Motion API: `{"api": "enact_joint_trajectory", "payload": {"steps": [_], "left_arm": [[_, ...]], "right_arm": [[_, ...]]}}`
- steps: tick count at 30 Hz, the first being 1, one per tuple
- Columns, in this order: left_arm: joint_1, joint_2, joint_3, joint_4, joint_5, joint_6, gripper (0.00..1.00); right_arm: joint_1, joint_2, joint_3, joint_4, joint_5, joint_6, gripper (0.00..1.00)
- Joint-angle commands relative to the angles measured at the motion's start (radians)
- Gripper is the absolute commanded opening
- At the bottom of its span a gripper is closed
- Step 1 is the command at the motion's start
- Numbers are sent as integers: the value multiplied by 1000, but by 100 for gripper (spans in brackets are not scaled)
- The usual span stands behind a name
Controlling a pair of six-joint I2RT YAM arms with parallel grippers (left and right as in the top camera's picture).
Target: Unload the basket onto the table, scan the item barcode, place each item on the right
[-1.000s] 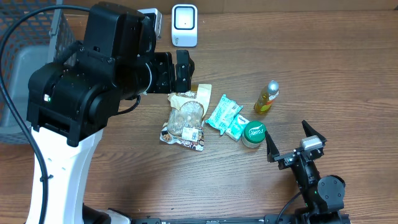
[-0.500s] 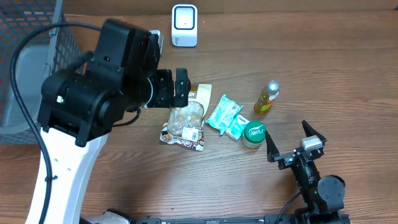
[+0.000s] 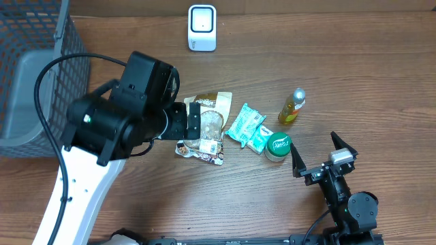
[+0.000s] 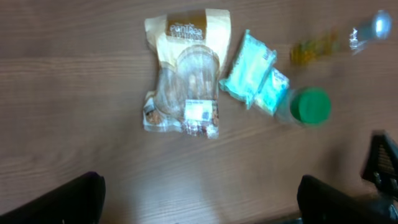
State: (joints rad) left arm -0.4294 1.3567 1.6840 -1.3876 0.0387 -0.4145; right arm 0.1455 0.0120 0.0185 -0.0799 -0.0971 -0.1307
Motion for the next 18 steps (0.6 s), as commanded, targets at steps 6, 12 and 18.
{"api": "enact_joint_trajectory", "payload": {"steps": [6, 12, 18], "left_arm": [[40, -191, -375, 551, -128, 18, 100], [99, -340, -729, 937, -71, 18, 100], [136, -463, -1047, 1190, -71, 14, 100]], "right_arm": [[-3, -9, -11, 3, 6, 2, 100], [-3, -9, -11, 3, 6, 2, 100], [-3, -9, -11, 3, 6, 2, 100]]}}
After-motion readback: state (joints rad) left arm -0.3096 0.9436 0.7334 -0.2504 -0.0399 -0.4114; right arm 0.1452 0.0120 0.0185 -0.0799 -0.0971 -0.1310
